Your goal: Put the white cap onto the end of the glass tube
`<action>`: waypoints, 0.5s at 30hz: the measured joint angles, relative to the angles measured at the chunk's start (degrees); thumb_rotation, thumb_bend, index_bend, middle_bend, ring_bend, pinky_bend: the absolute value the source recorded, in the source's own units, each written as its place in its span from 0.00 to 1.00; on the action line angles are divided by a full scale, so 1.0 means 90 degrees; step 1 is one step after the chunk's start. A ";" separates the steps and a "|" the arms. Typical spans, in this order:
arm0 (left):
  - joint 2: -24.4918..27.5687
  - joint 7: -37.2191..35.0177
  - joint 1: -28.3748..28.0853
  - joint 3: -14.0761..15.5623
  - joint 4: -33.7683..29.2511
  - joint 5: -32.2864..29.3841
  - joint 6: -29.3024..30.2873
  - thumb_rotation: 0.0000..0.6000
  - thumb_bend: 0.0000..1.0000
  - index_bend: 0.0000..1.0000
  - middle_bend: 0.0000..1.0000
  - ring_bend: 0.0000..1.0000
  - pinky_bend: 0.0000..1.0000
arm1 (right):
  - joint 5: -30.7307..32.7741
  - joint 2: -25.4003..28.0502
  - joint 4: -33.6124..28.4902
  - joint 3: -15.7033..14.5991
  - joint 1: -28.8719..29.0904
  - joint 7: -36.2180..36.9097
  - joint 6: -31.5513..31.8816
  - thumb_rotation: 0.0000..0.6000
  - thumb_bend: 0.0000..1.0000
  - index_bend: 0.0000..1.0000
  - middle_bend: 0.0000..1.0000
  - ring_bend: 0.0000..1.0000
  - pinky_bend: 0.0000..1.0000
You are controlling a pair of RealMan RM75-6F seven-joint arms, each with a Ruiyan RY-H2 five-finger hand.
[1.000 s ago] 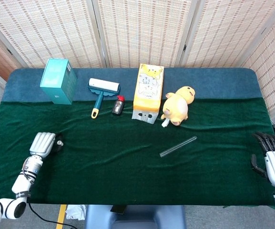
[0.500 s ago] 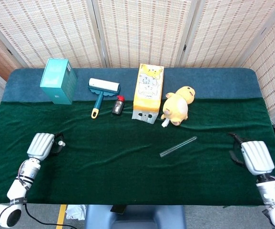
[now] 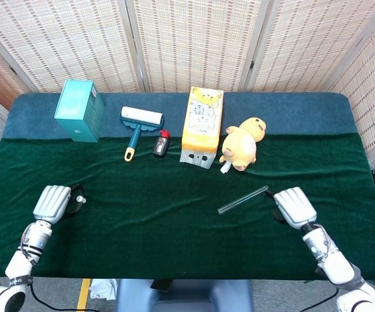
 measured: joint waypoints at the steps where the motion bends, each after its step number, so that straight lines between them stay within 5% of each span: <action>1: -0.0001 -0.0008 0.0002 0.0001 0.0003 0.0001 0.0001 1.00 0.47 0.57 1.00 0.92 0.82 | 0.0040 -0.0109 0.0079 0.0005 0.0072 -0.0075 -0.0045 1.00 0.40 0.40 0.98 1.00 1.00; 15: -0.0030 -0.0091 0.0053 0.0040 0.0056 -0.0015 -0.0030 1.00 0.47 0.57 1.00 0.92 0.82 | 0.0411 -0.1083 0.0877 0.0059 0.0644 -0.0452 -0.0444 1.00 0.40 0.40 0.99 1.00 1.00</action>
